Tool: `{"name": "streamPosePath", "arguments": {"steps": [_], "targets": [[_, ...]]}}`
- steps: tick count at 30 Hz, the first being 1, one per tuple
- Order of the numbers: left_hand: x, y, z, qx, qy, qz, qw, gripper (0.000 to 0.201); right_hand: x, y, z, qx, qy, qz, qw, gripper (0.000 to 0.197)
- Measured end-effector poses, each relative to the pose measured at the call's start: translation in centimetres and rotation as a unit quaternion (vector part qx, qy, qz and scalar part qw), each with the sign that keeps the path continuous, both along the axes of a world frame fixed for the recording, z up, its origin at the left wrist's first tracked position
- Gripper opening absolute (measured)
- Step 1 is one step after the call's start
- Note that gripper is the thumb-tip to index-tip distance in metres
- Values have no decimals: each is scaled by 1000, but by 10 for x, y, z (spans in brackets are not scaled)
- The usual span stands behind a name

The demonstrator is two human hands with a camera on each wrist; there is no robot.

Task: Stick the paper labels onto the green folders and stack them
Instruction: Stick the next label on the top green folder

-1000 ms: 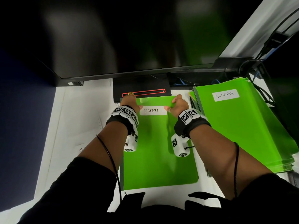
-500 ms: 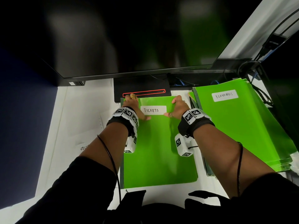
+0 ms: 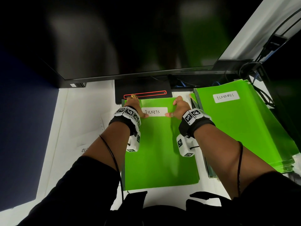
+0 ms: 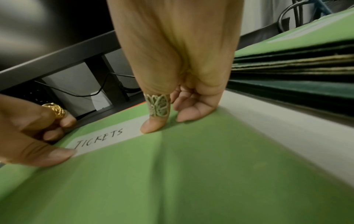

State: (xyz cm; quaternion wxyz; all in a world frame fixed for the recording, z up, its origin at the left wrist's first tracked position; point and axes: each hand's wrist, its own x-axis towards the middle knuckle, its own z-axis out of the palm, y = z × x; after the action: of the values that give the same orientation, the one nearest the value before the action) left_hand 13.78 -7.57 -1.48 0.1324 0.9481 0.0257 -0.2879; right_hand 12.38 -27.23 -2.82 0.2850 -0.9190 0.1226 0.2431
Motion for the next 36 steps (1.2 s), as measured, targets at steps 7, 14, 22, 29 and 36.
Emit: {"name": "streamPosePath", "arguments": {"steps": [7, 14, 22, 29, 36], "targets": [[-7, 10, -6, -76, -42, 19, 996, 61, -2, -4, -1, 7, -7, -1, 1000, 37], [-21, 25, 0, -160, -94, 48, 981, 76, -24, 13, 6, -16, -39, -2, 999, 78], [-50, 22, 4, -2, -153, 170, 973, 79, -74, 32, 11, -151, 32, -88, 984, 112], [-49, 12, 14, -192, -242, 257, 916, 45, -73, 29, 18, -64, -45, -157, 984, 86], [-29, 25, 27, -447, -242, 403, 761, 47, -66, 10, 42, -10, -197, -164, 967, 87]]}}
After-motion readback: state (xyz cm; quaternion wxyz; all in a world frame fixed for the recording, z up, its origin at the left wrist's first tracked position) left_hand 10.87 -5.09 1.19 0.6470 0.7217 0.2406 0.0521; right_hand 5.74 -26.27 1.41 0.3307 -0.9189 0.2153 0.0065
